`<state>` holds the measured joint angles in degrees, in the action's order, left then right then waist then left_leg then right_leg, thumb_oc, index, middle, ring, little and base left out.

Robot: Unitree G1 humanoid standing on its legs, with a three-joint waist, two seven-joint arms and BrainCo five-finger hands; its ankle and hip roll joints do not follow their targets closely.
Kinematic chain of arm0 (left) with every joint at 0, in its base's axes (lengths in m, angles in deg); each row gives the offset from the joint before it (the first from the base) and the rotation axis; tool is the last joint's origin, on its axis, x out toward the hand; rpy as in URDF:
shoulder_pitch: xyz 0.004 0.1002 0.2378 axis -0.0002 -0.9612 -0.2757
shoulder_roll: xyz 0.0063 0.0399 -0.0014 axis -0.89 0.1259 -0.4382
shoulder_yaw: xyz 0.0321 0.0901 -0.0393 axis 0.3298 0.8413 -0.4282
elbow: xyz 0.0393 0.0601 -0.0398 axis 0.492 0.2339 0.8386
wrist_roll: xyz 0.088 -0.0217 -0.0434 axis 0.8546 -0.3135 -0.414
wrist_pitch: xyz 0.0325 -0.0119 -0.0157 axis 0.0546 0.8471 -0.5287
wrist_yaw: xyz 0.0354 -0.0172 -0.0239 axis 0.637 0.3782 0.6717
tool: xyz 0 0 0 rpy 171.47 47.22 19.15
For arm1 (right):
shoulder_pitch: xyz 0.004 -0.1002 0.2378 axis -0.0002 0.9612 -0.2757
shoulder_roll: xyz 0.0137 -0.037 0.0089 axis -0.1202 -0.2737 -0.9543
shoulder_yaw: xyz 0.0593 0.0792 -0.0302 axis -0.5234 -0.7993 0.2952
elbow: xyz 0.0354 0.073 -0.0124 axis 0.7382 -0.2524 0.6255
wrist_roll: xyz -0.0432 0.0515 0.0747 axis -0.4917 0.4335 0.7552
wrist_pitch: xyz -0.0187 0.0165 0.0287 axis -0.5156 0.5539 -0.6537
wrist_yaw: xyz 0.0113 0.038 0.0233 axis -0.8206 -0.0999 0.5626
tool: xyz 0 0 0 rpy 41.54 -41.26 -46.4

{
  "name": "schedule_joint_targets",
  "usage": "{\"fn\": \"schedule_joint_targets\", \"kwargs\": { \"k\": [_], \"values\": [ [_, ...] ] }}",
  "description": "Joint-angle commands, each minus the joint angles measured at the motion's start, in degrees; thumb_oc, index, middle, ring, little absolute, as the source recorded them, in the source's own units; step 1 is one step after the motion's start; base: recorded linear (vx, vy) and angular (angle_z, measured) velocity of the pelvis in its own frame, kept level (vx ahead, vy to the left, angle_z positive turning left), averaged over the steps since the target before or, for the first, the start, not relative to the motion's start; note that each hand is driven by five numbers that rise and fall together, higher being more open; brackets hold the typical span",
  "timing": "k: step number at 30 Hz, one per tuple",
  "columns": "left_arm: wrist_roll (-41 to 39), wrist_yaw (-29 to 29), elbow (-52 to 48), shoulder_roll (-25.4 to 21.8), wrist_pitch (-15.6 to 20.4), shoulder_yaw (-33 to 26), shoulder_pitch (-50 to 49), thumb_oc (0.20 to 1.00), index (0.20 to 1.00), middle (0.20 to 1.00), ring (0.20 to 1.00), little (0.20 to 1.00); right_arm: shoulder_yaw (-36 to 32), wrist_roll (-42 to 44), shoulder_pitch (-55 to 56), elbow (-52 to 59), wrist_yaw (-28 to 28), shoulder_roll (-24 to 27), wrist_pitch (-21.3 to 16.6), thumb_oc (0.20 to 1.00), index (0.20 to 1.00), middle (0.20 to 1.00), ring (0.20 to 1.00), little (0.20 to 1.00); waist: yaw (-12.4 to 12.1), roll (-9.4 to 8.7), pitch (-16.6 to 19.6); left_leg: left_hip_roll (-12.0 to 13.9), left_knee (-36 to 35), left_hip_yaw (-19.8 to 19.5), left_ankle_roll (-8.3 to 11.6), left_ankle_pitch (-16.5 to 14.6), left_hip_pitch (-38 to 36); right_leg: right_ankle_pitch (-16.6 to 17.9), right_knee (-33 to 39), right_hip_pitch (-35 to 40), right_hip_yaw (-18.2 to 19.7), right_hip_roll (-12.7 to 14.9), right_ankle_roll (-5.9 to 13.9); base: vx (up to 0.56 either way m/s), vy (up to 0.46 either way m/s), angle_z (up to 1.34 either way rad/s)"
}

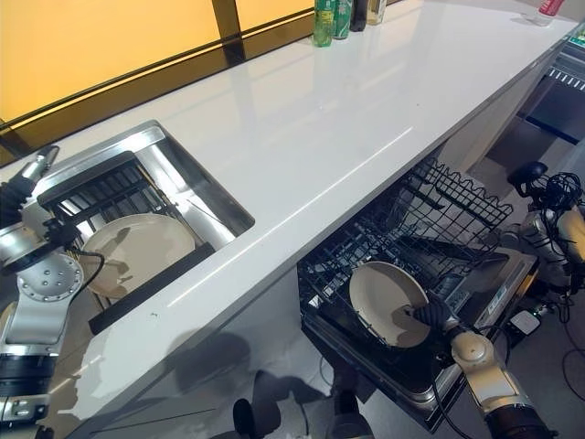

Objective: Pick up plates and place into dishwasher.

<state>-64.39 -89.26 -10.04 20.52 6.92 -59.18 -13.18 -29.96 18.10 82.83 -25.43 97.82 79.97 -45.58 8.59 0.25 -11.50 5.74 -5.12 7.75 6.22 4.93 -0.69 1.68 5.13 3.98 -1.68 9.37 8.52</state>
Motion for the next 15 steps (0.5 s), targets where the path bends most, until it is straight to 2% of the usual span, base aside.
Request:
{"fn": "schedule_joint_targets", "kwargs": {
  "k": [1,8,15],
  "values": [
    [1.8,-1.2,1.9,0.0,0.7,1.1,5.8,1.000,1.000,1.000,1.000,1.000,8.5,-4.7,-1.2,-0.3,2.6,-2.1,-0.4,0.200,0.200,0.200,0.200,0.200,-1.0,0.86,1.3,0.4,0.6,-1.7,-0.60,-4.2,-0.7,-0.5,-6.1,-5.6,1.5,1.6,1.95,0.00,0.000,0.00],
    [1.3,-1.1,2.3,-0.6,-0.7,3.2,8.4,1.000,1.000,1.000,1.000,1.000,14.2,-16.9,-2.6,-4.8,0.3,-2.8,2.3,0.200,0.200,0.200,0.200,0.200,-1.3,1.15,1.1,0.3,0.6,-1.7,-0.83,-4.3,-0.8,-1.1,-7.0,-5.5,0.9,1.9,2.04,-0.01,0.010,0.02],
    [0.6,-0.2,1.0,-0.4,-1.7,3.5,8.2,1.000,1.000,1.000,1.000,1.000,16.6,-18.3,-1.7,-4.8,2.3,-4.8,5.1,0.200,0.200,0.200,0.200,0.200,-1.8,1.23,1.9,0.3,0.5,-1.9,-0.92,-4.7,-1.5,-1.5,-6.8,-4.3,0.4,2.0,2.12,0.02,0.010,0.07]
  ]
}}
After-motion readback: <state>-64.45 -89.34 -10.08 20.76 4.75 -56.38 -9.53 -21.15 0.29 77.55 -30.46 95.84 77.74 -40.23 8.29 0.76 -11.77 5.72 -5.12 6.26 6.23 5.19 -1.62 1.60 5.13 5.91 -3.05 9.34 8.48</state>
